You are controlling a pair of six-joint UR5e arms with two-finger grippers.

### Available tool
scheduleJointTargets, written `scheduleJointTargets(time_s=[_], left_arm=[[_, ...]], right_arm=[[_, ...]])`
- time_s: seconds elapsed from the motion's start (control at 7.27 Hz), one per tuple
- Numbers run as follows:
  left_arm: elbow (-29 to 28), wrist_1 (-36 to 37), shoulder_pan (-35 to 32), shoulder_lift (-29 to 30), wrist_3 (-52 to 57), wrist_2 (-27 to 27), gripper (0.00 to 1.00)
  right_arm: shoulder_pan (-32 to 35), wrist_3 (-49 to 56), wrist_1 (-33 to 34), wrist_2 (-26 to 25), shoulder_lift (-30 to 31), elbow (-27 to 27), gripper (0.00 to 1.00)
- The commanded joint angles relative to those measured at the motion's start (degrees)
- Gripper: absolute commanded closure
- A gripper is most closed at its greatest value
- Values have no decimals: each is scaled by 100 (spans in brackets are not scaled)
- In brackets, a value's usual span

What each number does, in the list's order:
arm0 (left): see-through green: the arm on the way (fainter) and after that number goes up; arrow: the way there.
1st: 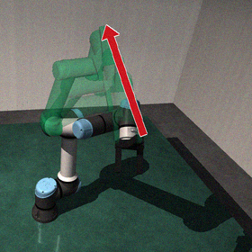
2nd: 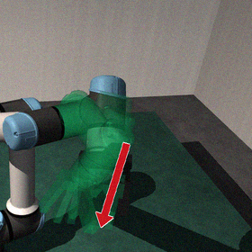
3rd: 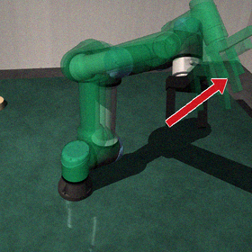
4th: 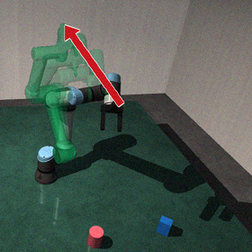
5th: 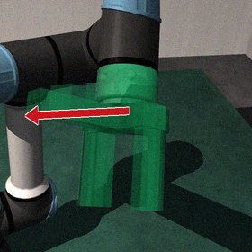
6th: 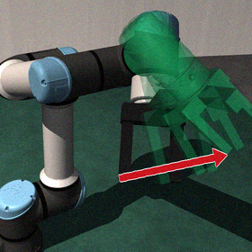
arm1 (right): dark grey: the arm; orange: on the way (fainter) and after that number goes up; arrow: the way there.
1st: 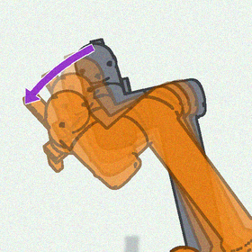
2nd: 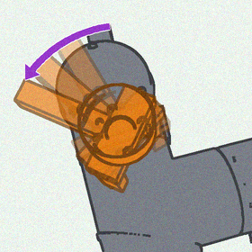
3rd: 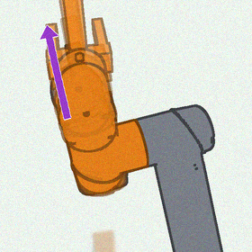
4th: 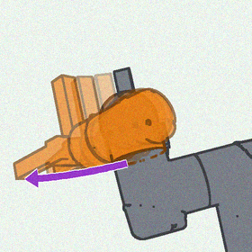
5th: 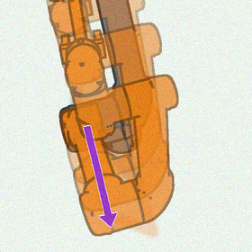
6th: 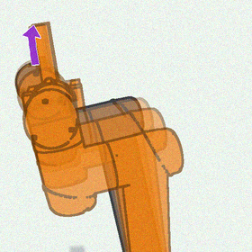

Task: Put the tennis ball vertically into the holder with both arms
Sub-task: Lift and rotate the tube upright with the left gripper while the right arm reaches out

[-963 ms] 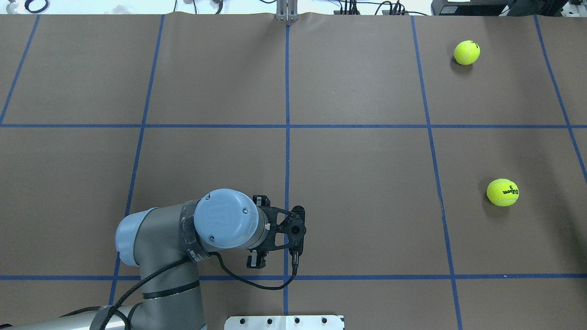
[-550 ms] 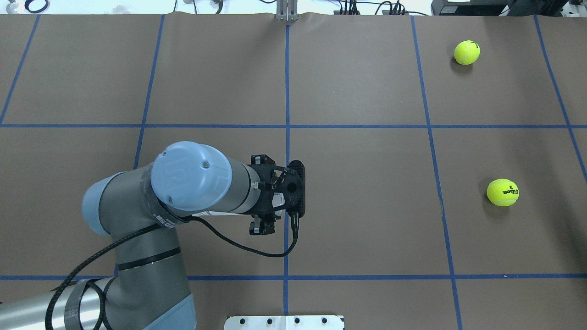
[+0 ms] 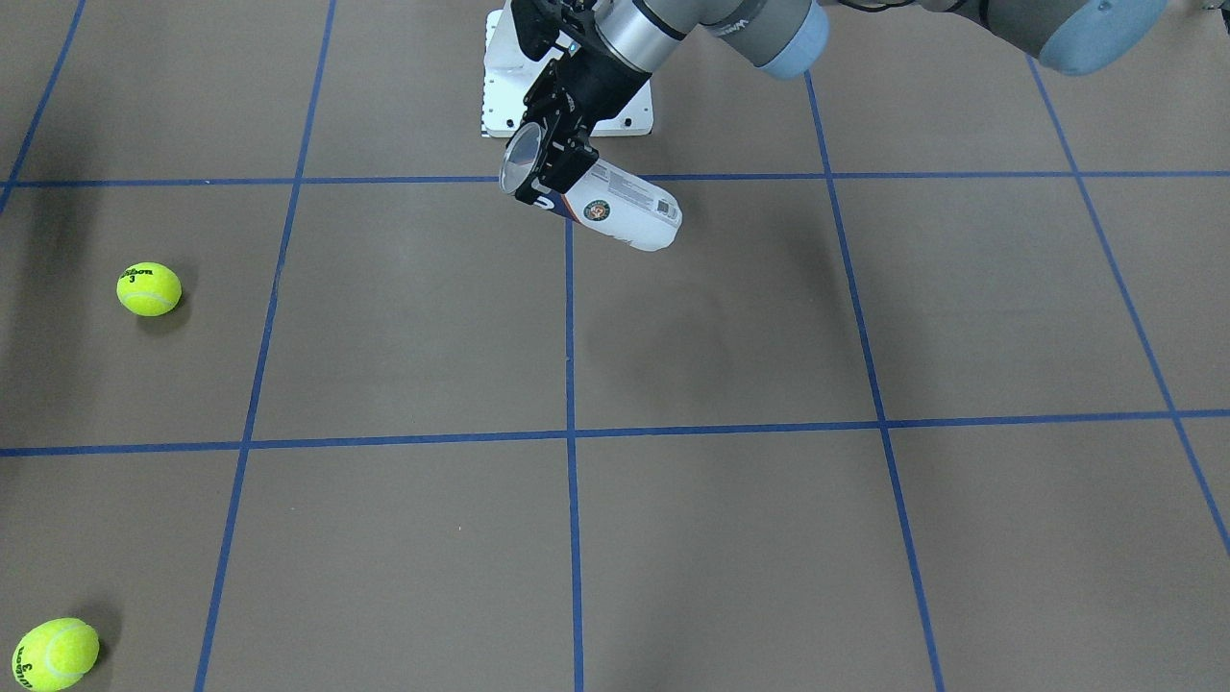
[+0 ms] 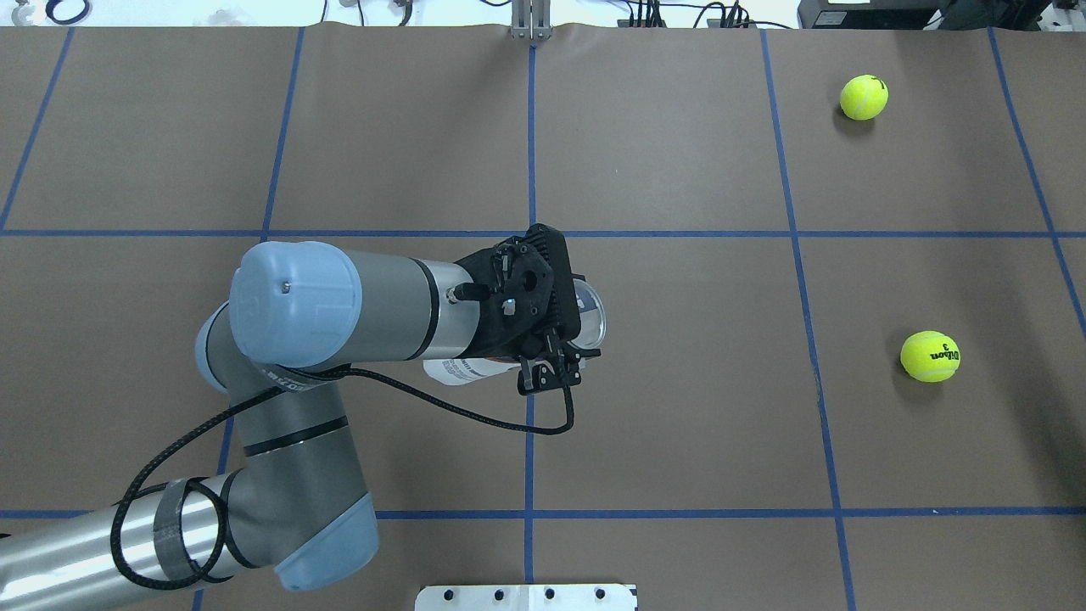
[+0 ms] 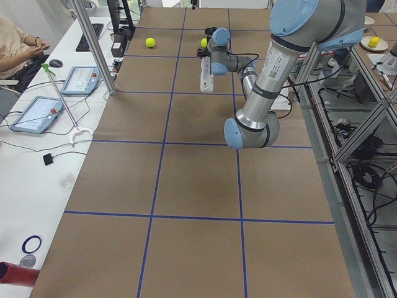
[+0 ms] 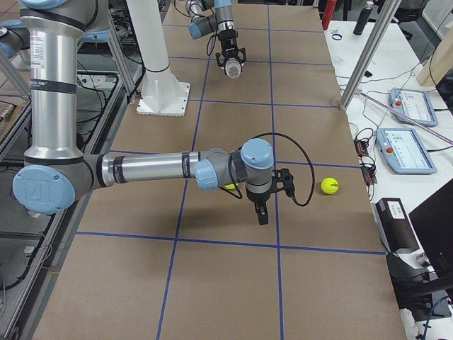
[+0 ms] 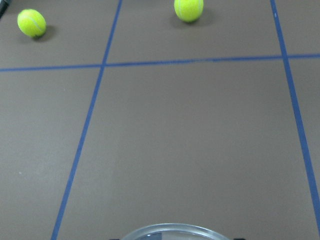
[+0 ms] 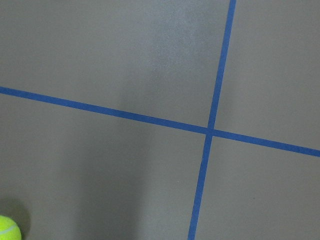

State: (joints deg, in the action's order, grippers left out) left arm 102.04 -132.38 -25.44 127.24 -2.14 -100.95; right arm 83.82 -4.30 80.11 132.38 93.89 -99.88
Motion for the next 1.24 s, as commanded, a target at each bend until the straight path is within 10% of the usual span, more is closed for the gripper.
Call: scheduleJointTargets(time_s=[0.0, 0.69, 1.1], left_arm=[[-675, -1873, -468, 11, -767, 66, 35], [-1687, -3277, -760, 143, -1237, 910, 30], [-1846, -3347, -752, 108, -1472, 902, 27]], right_arm=[[-119, -9, -5, 51, -177, -23, 1], [-1093, -1610, -66, 69, -529, -574, 1], [-2208, -3397, -215, -894, -356, -1251, 1]])
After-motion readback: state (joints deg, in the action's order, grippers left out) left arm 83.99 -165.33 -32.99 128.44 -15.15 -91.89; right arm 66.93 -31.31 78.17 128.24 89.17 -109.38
